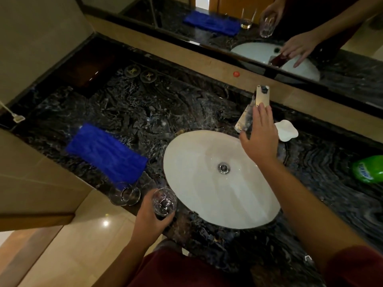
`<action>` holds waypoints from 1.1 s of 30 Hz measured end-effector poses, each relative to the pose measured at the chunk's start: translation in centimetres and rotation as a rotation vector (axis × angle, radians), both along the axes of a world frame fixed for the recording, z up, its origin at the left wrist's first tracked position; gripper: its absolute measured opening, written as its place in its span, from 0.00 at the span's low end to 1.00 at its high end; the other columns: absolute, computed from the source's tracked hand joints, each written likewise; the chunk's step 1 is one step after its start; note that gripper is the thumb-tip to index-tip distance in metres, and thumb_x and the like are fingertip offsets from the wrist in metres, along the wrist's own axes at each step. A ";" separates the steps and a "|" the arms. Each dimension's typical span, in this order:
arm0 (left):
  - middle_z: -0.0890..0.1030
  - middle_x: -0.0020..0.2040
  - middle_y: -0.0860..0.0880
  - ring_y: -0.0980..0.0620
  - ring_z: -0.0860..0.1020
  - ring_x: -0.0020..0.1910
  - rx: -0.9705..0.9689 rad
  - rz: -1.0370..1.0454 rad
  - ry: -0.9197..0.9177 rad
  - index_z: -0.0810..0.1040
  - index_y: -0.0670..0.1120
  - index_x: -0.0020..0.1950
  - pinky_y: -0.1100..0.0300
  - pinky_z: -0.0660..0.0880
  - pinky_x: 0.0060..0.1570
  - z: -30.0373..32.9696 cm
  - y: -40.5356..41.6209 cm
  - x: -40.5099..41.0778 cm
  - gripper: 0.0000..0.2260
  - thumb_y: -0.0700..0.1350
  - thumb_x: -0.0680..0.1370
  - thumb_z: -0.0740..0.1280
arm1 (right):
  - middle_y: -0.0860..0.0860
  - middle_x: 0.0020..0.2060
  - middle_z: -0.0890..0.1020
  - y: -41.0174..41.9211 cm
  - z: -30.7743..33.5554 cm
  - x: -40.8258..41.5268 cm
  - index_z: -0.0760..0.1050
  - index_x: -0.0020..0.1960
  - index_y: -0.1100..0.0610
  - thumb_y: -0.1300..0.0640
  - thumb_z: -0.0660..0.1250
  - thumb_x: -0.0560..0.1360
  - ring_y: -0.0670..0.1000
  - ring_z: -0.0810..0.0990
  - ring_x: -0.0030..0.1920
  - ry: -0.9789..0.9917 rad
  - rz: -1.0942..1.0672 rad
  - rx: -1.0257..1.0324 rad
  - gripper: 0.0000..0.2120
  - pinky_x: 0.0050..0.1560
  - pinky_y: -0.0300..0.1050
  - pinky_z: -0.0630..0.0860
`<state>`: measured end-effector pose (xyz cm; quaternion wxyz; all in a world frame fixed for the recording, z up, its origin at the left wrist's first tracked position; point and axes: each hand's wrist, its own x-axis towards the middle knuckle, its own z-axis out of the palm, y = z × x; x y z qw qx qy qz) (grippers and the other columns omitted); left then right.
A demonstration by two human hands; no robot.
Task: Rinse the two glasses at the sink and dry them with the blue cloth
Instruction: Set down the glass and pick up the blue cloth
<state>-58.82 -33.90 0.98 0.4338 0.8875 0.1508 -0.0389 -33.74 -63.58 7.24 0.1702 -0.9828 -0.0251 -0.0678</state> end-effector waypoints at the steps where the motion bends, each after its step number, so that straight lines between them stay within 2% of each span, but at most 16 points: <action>1: 0.80 0.65 0.47 0.50 0.80 0.64 -0.012 0.013 0.005 0.68 0.44 0.74 0.56 0.75 0.65 -0.2 0.0 -0.1 0.40 0.45 0.68 0.84 | 0.56 0.84 0.57 0.0 0.0 0.0 0.56 0.83 0.59 0.51 0.68 0.79 0.58 0.51 0.84 -0.001 -0.005 -0.004 0.38 0.79 0.61 0.61; 4: 0.79 0.66 0.50 0.52 0.80 0.65 -0.028 0.024 0.013 0.66 0.50 0.75 0.55 0.75 0.66 -0.6 0.0 -0.4 0.40 0.47 0.68 0.84 | 0.56 0.84 0.58 0.1 0.0 -0.1 0.56 0.84 0.59 0.52 0.69 0.79 0.58 0.51 0.84 -0.005 -0.010 -0.001 0.38 0.78 0.61 0.63; 8: 0.74 0.72 0.51 0.56 0.75 0.69 -0.005 -0.077 0.004 0.61 0.54 0.80 0.56 0.74 0.68 -0.7 0.6 -0.3 0.45 0.47 0.70 0.82 | 0.57 0.83 0.59 0.3 0.2 -0.2 0.57 0.83 0.59 0.51 0.69 0.79 0.58 0.53 0.84 0.013 -0.017 -0.057 0.38 0.78 0.63 0.61; 11: 0.73 0.70 0.53 0.56 0.76 0.66 0.057 -0.195 -0.015 0.61 0.58 0.80 0.58 0.78 0.62 -0.7 1.4 0.1 0.44 0.47 0.70 0.81 | 0.60 0.79 0.65 1.8 1.4 0.1 0.66 0.78 0.61 0.52 0.69 0.76 0.62 0.61 0.80 -0.042 -0.058 -0.125 0.32 0.78 0.65 0.59; 13: 0.72 0.70 0.54 0.56 0.78 0.65 0.057 -0.250 -0.008 0.63 0.61 0.78 0.59 0.79 0.60 -0.6 2.2 0.5 0.43 0.48 0.69 0.81 | 0.62 0.77 0.69 3.9 2.5 0.6 0.71 0.73 0.62 0.53 0.68 0.74 0.65 0.65 0.77 -0.132 0.030 -0.110 0.29 0.76 0.64 0.63; 15: 0.73 0.70 0.54 0.55 0.79 0.64 0.047 -0.285 -0.002 0.64 0.61 0.76 0.57 0.79 0.60 -0.7 3.1 0.9 0.41 0.48 0.68 0.81 | 0.63 0.76 0.70 7.0 3.5 1.3 0.72 0.73 0.62 0.54 0.69 0.74 0.65 0.68 0.76 -0.134 0.207 -0.054 0.29 0.74 0.64 0.66; 19: 0.74 0.68 0.53 0.54 0.79 0.62 0.061 -0.327 0.010 0.66 0.57 0.76 0.56 0.80 0.58 -1.1 4.1 1.4 0.40 0.49 0.68 0.81 | 0.61 0.79 0.66 15.4 3.6 2.2 0.68 0.77 0.60 0.54 0.67 0.76 0.63 0.66 0.77 0.058 0.494 -0.081 0.30 0.72 0.60 0.69; 25: 0.72 0.70 0.52 0.51 0.79 0.63 0.038 -0.343 0.045 0.66 0.55 0.76 0.53 0.81 0.56 -1.1 4.3 1.8 0.39 0.50 0.68 0.80 | 0.56 0.84 0.56 26.7 -1.8 0.3 0.58 0.83 0.54 0.50 0.66 0.80 0.60 0.57 0.82 0.309 0.806 -0.276 0.34 0.76 0.58 0.63; 28: 0.72 0.71 0.49 0.48 0.77 0.65 0.053 -0.329 0.086 0.66 0.53 0.77 0.49 0.79 0.60 -1.1 4.4 2.1 0.41 0.50 0.67 0.80 | 0.54 0.85 0.52 29.8 -4.7 -0.6 0.55 0.84 0.50 0.48 0.65 0.80 0.60 0.53 0.83 0.402 0.886 -0.368 0.36 0.77 0.60 0.60; 33: 0.71 0.70 0.48 0.47 0.76 0.65 0.073 -0.368 0.095 0.63 0.53 0.77 0.47 0.79 0.58 -1.4 4.7 2.1 0.41 0.51 0.68 0.79 | 0.52 0.85 0.52 32.2 -8.1 -2.5 0.54 0.84 0.48 0.47 0.64 0.81 0.60 0.51 0.83 0.488 0.961 -0.423 0.35 0.78 0.63 0.57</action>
